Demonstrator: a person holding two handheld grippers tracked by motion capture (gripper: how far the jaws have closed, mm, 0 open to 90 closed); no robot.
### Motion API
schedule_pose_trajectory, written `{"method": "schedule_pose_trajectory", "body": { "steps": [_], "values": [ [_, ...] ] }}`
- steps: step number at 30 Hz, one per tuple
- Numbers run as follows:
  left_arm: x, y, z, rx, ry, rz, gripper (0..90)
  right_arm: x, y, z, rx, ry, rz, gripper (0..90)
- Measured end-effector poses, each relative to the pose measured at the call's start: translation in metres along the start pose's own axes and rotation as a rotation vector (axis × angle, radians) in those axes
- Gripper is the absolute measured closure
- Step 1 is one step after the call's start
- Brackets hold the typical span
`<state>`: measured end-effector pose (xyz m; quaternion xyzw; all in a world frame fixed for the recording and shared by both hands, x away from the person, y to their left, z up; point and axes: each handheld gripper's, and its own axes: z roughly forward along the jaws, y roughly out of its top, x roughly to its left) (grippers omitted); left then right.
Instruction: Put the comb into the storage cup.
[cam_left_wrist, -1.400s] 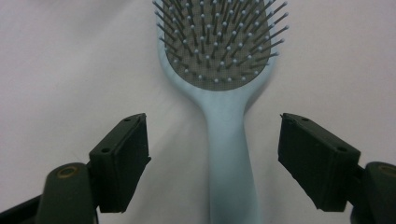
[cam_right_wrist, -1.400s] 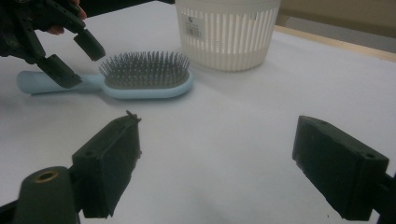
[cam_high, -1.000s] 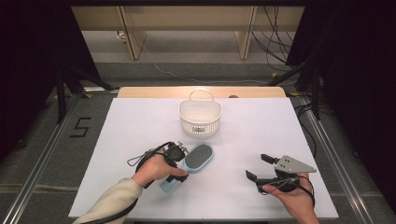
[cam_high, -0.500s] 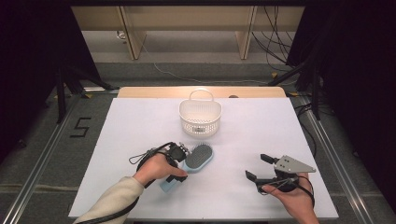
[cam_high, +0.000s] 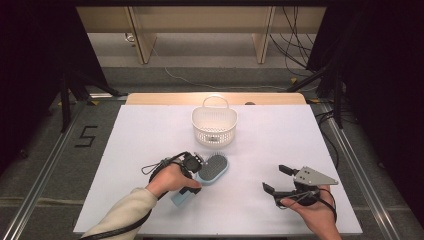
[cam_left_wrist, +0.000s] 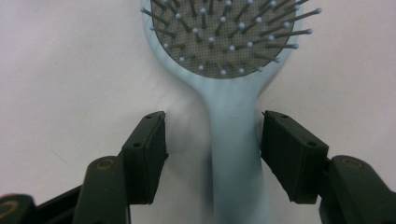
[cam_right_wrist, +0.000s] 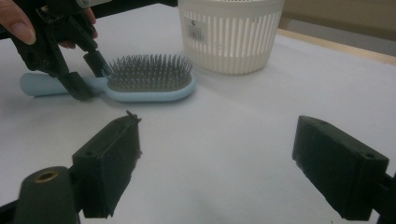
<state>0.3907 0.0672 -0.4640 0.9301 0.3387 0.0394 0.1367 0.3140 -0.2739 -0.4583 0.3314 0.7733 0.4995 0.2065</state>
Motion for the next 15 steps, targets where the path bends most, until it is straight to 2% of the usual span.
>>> {"method": "schedule_pose_trajectory", "body": {
  "steps": [15],
  "values": [
    [-0.0044,0.0068,-0.0003,0.033,0.008,-0.017,48.5,0.0001,0.0,0.0003,0.0,0.002,0.0,16.2]
  ]
}}
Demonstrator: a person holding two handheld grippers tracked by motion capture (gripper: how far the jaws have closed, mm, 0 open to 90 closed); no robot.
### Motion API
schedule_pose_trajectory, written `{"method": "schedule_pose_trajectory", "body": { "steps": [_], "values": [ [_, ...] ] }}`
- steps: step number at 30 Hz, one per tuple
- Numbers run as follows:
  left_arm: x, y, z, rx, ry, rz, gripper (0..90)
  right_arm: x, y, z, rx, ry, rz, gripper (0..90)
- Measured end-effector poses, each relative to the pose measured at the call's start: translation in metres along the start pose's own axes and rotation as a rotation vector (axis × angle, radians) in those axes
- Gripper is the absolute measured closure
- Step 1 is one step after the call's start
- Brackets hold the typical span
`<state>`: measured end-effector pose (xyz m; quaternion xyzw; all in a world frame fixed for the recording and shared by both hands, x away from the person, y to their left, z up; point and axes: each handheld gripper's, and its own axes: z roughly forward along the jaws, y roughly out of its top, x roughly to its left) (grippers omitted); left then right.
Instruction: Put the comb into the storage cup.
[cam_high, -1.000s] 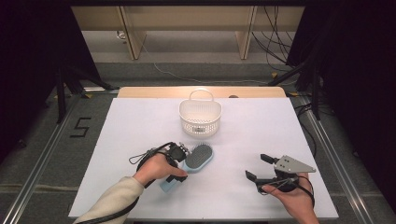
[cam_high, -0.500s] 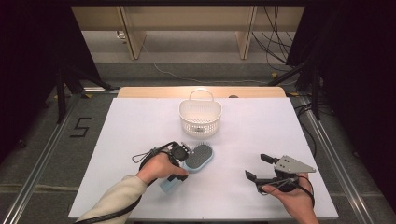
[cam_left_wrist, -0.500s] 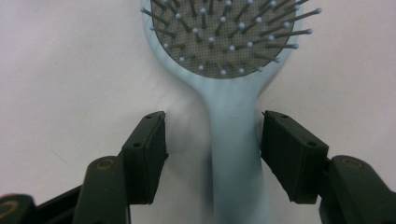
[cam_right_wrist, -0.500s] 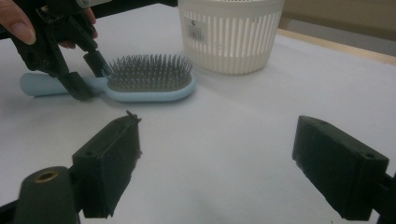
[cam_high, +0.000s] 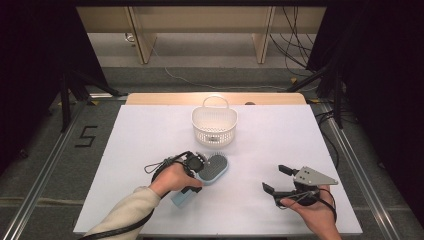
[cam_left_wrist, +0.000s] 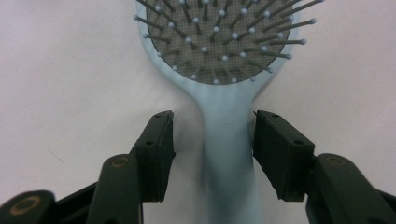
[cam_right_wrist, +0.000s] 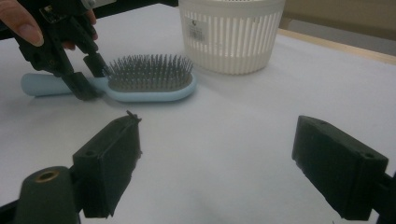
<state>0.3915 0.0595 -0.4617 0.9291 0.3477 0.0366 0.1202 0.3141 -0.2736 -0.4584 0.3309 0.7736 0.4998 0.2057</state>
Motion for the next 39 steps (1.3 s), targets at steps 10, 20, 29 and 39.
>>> {"method": "schedule_pose_trajectory", "body": {
  "steps": [10,20,29,39],
  "values": [
    [-0.0025,0.0028,-0.0001,0.01,0.004,-0.015,54.8,0.0,-0.0002,0.0003,0.001,0.002,0.001,16.2],
    [-0.0044,0.0042,0.0,0.013,0.004,-0.026,60.5,-0.0006,-0.001,0.0009,0.01,0.003,0.003,16.4],
    [-0.0053,0.0041,-0.0001,0.005,0.007,-0.044,67.7,-0.0008,-0.0013,0.001,0.013,0.004,0.004,16.4],
    [-0.0063,0.0042,-0.0002,0.006,0.015,-0.067,69.2,-0.0008,-0.0013,0.0008,0.014,0.003,0.004,16.4]
  ]
}}
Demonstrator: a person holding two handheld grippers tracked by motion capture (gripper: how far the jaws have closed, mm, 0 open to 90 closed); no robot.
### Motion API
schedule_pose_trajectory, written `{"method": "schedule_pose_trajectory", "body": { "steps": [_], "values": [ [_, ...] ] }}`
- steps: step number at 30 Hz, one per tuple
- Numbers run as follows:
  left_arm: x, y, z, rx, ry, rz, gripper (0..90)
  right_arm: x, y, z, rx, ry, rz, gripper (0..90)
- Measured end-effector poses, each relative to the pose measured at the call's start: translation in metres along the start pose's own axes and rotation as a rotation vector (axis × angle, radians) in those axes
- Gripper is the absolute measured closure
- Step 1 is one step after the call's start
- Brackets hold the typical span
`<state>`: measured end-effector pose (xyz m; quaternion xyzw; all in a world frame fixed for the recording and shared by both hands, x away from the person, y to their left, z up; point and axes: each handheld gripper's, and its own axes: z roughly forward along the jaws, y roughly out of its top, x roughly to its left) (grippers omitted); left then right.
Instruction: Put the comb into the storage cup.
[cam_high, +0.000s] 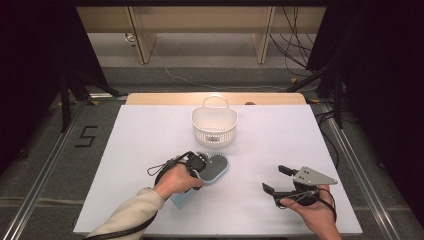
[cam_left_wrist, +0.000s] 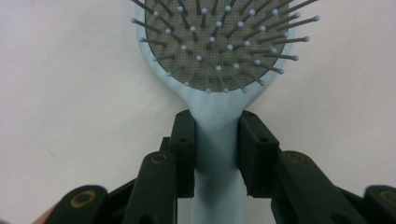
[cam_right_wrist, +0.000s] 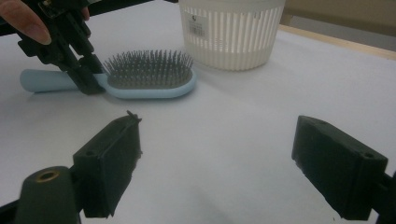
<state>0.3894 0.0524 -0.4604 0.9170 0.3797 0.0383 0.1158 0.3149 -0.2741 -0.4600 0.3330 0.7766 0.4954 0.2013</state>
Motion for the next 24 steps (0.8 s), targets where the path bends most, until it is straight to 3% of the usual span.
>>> {"method": "schedule_pose_trajectory", "body": {
  "steps": [24],
  "values": [
    [0.0008,-0.002,-0.0005,-0.015,-0.006,0.011,69.8,-0.0003,-0.0002,-0.0001,-0.002,0.001,0.002,16.3]
  ]
}}
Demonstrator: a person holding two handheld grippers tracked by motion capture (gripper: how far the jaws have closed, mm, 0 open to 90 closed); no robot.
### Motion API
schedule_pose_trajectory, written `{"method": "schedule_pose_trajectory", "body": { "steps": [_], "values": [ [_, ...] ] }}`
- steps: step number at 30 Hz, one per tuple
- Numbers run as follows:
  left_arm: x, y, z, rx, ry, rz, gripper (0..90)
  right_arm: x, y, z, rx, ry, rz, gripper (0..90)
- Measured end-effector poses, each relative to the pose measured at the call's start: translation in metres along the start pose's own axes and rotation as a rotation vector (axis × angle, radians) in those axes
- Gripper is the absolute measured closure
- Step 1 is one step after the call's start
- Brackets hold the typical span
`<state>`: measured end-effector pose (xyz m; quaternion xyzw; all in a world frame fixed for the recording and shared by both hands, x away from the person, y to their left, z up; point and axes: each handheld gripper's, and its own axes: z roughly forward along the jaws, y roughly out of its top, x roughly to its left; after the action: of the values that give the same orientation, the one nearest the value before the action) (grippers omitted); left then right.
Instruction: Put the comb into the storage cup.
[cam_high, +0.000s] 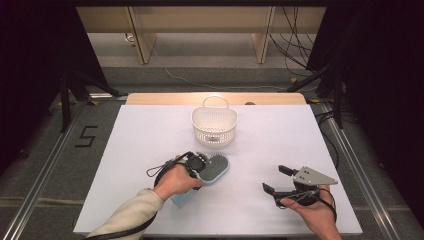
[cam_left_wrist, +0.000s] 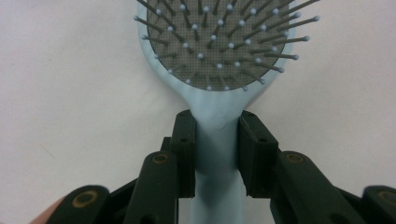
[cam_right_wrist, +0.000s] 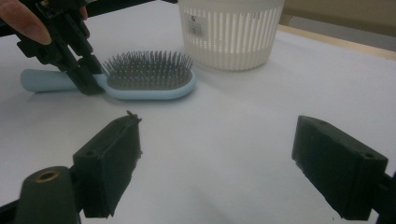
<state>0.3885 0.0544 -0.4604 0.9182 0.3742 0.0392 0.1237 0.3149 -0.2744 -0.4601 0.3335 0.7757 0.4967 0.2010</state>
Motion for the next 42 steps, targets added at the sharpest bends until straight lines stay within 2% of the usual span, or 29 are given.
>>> {"method": "schedule_pose_trajectory", "body": {
  "steps": [7,15,30,36,42],
  "values": [
    [0.0001,-0.0004,0.0001,-0.006,-0.004,0.024,69.8,-0.0001,-0.0001,0.0,0.001,0.0,-0.001,16.3],
    [0.0004,-0.0011,-0.0003,-0.01,-0.008,0.073,69.8,-0.0002,-0.0003,-0.0001,0.0,-0.002,-0.001,16.3],
    [-0.0025,-0.0014,-0.0026,-0.044,-0.019,0.078,69.8,-0.0005,-0.0004,-0.0003,-0.005,-0.003,0.001,16.3],
    [-0.0037,-0.002,-0.0065,-0.067,-0.008,0.111,69.8,-0.0004,-0.0007,-0.0002,-0.004,-0.004,0.0,16.2],
    [-0.0044,-0.0022,-0.0086,-0.088,-0.014,0.124,69.8,-0.0005,-0.0008,-0.0002,-0.005,-0.004,0.002,16.2]
  ]
}}
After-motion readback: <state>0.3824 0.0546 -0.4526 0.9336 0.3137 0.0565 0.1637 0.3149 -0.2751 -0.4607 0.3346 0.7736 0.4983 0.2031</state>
